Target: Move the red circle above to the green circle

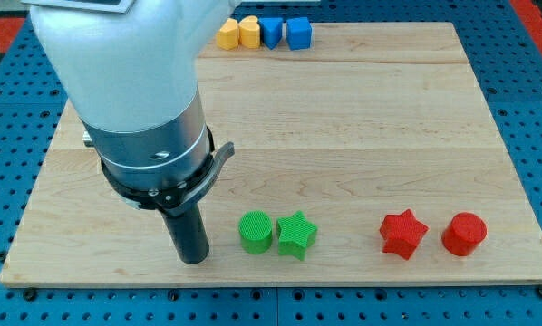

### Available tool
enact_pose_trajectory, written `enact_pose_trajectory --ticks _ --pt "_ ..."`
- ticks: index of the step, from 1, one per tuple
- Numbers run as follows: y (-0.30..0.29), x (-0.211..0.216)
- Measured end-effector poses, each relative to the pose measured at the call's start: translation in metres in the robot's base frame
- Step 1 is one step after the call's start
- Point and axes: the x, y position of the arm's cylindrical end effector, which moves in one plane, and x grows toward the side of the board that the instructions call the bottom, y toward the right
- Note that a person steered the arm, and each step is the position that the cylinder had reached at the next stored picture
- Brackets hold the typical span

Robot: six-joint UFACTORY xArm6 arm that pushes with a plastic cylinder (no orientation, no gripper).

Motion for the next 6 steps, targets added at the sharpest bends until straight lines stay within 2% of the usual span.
enact_pose_trajectory --ticks 1,2,3,4,6 --pt "0.001 0.001" --pt "0.034 0.029" --pt "0.056 0.029" --pt "0.106 0.029" --pt "0.269 0.028"
